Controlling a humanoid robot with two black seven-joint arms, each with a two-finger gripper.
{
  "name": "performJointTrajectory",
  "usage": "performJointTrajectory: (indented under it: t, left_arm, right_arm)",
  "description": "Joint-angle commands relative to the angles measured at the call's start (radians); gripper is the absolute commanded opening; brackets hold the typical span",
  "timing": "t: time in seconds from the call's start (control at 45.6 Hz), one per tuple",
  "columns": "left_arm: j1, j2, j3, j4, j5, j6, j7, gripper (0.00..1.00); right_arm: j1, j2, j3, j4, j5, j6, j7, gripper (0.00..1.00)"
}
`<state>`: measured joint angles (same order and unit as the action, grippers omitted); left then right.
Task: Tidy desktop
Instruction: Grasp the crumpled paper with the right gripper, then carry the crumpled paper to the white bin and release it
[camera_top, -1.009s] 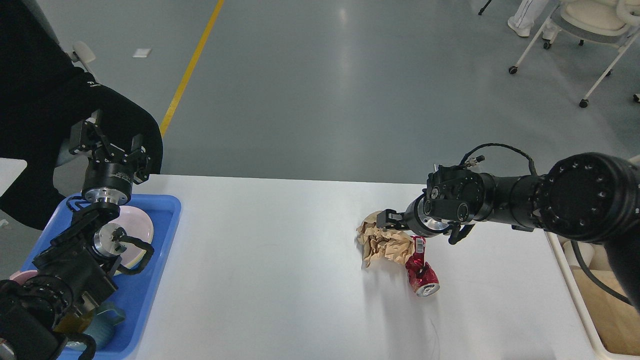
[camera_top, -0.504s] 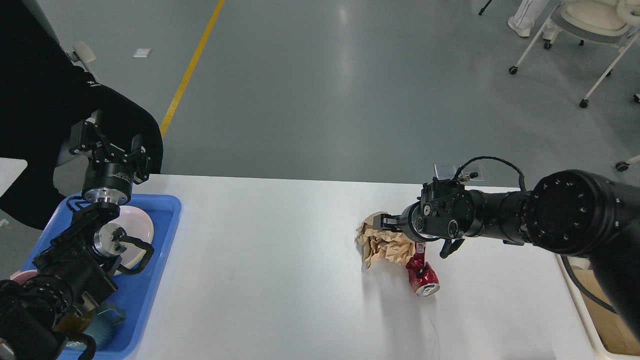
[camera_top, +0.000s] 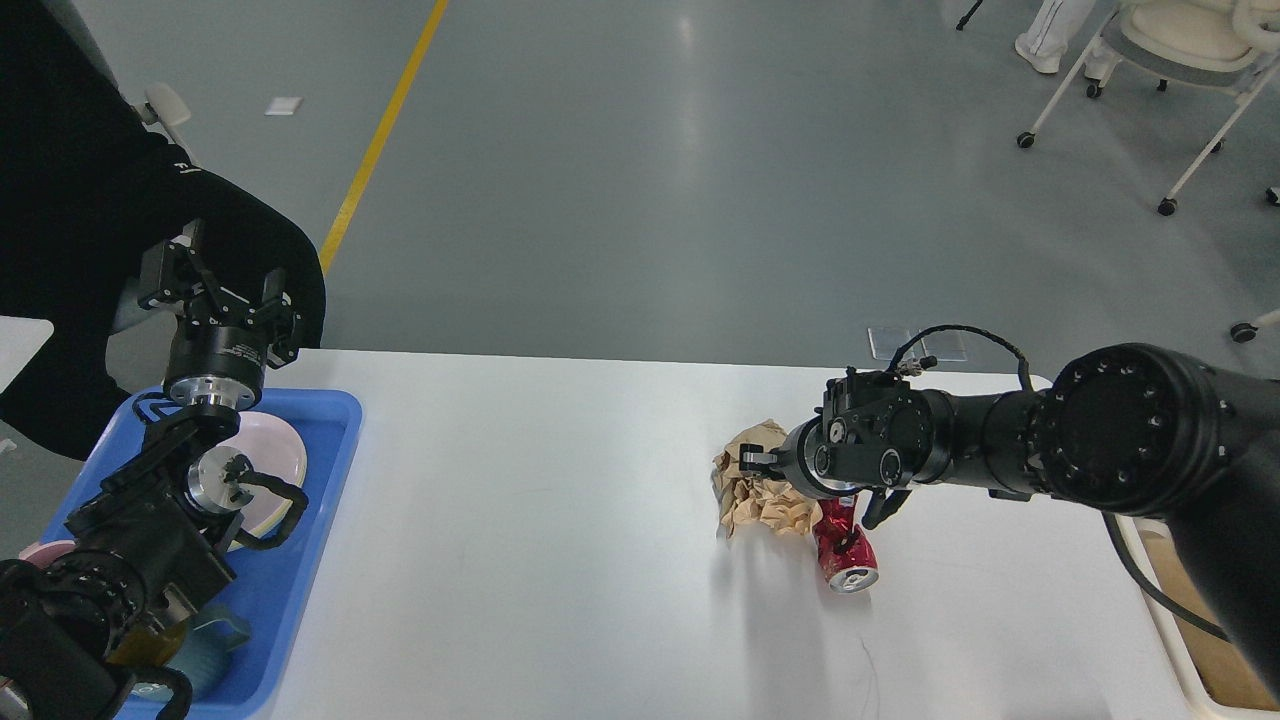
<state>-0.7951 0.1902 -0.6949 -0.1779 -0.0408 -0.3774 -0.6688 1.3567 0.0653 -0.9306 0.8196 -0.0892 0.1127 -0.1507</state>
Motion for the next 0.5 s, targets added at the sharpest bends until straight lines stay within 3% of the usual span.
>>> performJointTrajectory:
  t: [0.0, 0.241, 0.351, 0.482]
  left_arm:
    - [0.001, 0.000, 0.000, 0.000, -0.001, 0.000, 0.000, 0.96]
    - [0.001, 0.000, 0.000, 0.000, -0.001, 0.000, 0.000, 0.96]
    - [0.001, 0.000, 0.000, 0.000, -0.001, 0.000, 0.000, 0.96]
    - [0.001, 0.000, 0.000, 0.000, -0.001, 0.000, 0.000, 0.96]
  right_arm:
    - [-0.002, -0.001, 0.047, 0.004, 0.000, 0.004, 0.000, 0.00]
    - [0.015, -0.015, 0.076, 0.015, 0.000, 0.005, 0.002, 0.00]
    - [0.108, -0.120, 0.137, 0.084, 0.000, 0.022, 0.002, 0.00]
    - [0.217, -0.232, 0.191, 0.153, 0.002, 0.113, 0.002, 0.00]
